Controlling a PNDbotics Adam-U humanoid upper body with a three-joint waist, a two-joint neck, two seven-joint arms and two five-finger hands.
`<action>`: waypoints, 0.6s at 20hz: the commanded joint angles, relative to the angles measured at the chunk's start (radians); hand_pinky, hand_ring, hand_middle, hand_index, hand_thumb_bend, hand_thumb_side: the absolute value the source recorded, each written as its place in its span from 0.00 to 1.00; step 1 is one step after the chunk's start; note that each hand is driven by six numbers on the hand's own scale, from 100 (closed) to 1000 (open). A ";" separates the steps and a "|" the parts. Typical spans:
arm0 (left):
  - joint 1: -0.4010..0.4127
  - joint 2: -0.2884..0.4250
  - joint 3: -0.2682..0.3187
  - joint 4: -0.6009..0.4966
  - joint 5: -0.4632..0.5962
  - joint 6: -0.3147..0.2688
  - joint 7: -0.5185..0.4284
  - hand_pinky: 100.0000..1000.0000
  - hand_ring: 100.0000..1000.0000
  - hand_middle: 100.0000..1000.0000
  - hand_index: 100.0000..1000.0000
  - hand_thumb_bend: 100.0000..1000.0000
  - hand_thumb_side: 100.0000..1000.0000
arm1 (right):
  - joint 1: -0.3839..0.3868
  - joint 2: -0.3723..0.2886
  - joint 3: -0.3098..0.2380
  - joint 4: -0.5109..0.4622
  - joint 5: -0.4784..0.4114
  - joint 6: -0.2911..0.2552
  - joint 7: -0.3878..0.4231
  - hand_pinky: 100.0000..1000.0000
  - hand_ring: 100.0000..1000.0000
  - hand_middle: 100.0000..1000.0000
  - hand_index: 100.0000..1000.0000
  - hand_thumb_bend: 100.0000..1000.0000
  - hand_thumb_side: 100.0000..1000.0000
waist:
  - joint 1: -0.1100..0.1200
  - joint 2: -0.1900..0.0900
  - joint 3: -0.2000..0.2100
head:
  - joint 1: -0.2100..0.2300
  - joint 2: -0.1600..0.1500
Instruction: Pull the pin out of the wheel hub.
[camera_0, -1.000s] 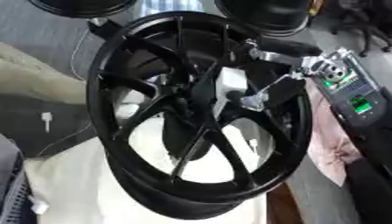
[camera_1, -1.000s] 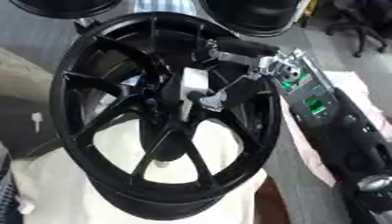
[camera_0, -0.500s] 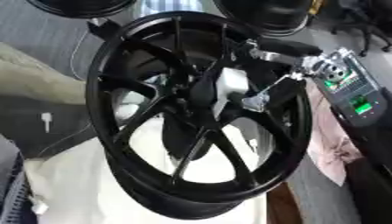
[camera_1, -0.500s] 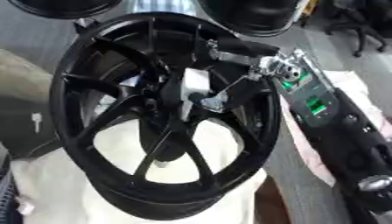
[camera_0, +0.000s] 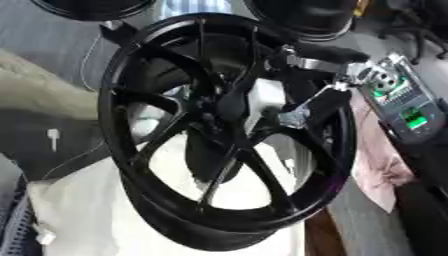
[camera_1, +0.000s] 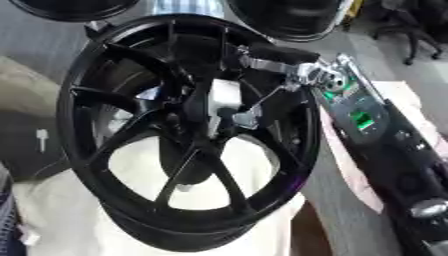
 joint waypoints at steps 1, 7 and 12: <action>-0.006 0.030 0.007 -0.018 0.002 -0.002 -0.003 0.22 0.37 0.40 0.55 0.00 0.72 | -0.006 -0.024 0.000 -0.012 -0.013 -0.001 0.010 0.58 0.41 0.28 0.60 0.00 0.23 | 0.012 -0.012 0.000 | 0.001 -0.002; -0.006 0.030 0.006 -0.019 0.002 -0.002 -0.003 0.22 0.37 0.40 0.55 0.00 0.72 | -0.006 -0.024 -0.001 -0.012 -0.016 0.001 0.011 0.56 0.39 0.26 0.56 0.00 0.19 | 0.011 -0.011 0.001 | 0.000 -0.002; -0.007 0.029 0.007 -0.020 0.003 -0.003 -0.004 0.22 0.36 0.40 0.55 0.00 0.72 | -0.013 -0.030 -0.004 -0.019 -0.028 0.004 -0.005 0.56 0.38 0.26 0.55 0.00 0.12 | 0.012 -0.013 0.003 | 0.000 -0.002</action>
